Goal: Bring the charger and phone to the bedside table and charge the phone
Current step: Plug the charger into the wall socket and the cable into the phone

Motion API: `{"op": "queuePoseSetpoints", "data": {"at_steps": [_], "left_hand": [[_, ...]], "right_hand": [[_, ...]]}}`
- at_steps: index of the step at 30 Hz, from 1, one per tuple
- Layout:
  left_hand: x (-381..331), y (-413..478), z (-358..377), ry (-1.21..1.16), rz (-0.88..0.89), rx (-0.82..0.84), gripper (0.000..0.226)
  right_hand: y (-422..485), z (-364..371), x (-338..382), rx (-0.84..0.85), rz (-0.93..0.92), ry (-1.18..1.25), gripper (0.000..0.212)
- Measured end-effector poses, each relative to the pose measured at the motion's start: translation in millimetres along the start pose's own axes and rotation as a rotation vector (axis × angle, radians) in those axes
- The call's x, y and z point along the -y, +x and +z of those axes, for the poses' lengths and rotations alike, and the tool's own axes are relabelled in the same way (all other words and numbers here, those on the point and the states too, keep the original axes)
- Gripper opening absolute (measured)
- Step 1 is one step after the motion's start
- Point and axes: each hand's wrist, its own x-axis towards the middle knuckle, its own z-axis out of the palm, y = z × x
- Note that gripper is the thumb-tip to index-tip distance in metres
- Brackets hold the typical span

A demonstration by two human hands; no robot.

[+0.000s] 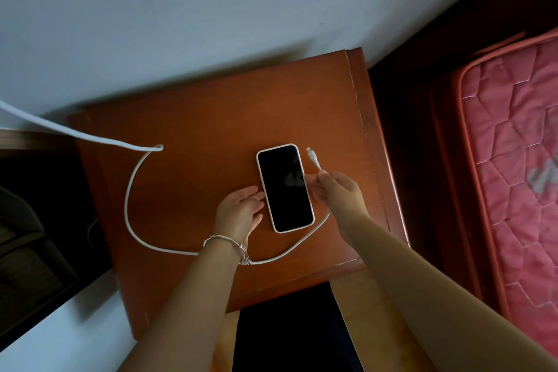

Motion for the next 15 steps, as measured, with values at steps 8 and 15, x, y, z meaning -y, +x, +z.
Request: {"op": "queuePoseSetpoints", "data": {"at_steps": [8, 15], "left_hand": [[4.3, -6.5, -18.9, 0.002, 0.082, -0.018, 0.021], [5.3, -18.6, -45.5, -0.008, 0.145, -0.019, 0.023]], "right_hand": [[-12.6, 15.6, 7.5, 0.163, -0.007, 0.052, 0.026], [-24.7, 30.2, 10.6, 0.232, -0.001, -0.007, 0.027]]}}
